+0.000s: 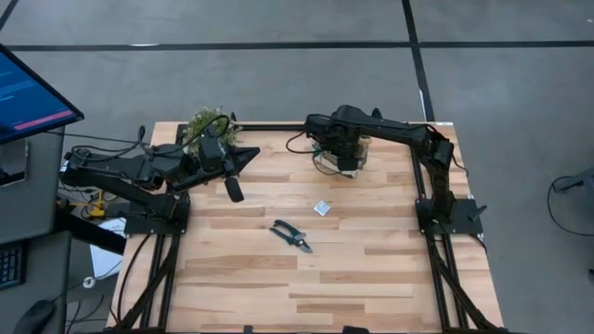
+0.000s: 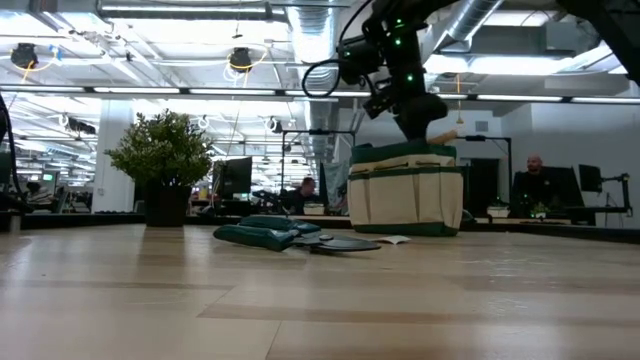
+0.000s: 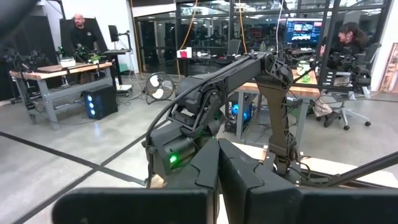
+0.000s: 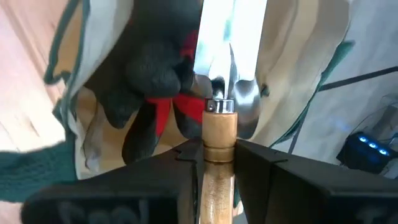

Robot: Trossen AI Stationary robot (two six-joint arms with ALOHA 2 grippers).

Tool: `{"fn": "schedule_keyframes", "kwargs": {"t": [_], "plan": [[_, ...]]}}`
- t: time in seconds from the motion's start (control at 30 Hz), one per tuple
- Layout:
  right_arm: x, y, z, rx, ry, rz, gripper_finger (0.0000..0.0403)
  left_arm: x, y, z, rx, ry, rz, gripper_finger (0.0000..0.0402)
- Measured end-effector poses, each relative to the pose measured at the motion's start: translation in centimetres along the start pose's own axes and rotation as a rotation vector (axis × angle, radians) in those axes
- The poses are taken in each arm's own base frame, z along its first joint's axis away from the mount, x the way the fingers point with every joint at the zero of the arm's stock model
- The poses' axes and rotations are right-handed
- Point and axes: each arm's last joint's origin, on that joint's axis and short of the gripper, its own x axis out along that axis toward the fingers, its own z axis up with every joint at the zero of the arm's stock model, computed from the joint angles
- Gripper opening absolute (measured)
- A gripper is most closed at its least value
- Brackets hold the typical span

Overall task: Pick & Place Garden tools in Gardening bag
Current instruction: Put the brown trowel into the gardening bag, then put the green shear scissors into the gardening bag

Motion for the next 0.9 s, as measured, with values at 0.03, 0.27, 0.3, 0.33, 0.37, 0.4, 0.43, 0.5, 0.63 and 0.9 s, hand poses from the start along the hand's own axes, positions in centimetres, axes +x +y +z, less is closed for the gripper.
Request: {"fn": "schedule_keyframes", "kwargs": {"t": [0.03, 0.27, 0.3, 0.33, 0.37, 0.4, 0.43, 0.5, 0.63, 0.9], "plan": [[0.0, 0.0, 0.1, 0.003, -0.006, -0.002, 0.0059, 0.0, 0.0, 0.0, 0.000, 0.000, 0.000, 0.0007], [0.0, -0.2, 0.5, 0.003, -0.048, -0.017, 0.0139, 0.0, 0.0, 0.0, 0.000, 0.000, 0.000, 0.0006], [0.0, -0.2, 0.5, 0.003, -0.048, -0.017, 0.0145, 0.0, 0.0, 0.0, 0.000, 0.000, 0.000, 0.0007], [0.0, -0.2, 0.5, 0.003, -0.048, -0.017, 0.0148, 0.0, 0.0, 0.0, 0.000, 0.000, 0.000, 0.0008], [0.0, -0.2, 0.5, 0.002, -0.048, -0.017, 0.0150, 0.0, 0.0, 0.0, 0.000, 0.000, 0.000, 0.0009], [0.0, -0.2, 0.5, 0.001, -0.048, -0.017, 0.0150, 0.0, 0.0, 0.0, 0.000, 0.000, 0.000, 0.0009], [0.0, -0.2, 0.5, -0.004, -0.048, -0.016, 0.0150, 0.0, 0.0, 0.0, 0.000, 0.000, 0.000, 0.0009], [-0.1, -0.1, 0.5, -0.008, -0.049, -0.016, 0.0150, 0.0, 0.0, 0.0, 0.000, 0.000, 0.000, 0.0007], [-0.5, 0.1, 0.3, -0.014, -0.054, -0.008, 0.0160, 0.0, 0.0, 0.0, 0.000, 0.000, 0.000, 0.0005], [-5.7, -0.6, -2.0, 0.112, -0.203, 0.084, 0.0227, 0.0, 0.1, 0.0, 0.001, 0.003, 0.032, 0.0023]]}}
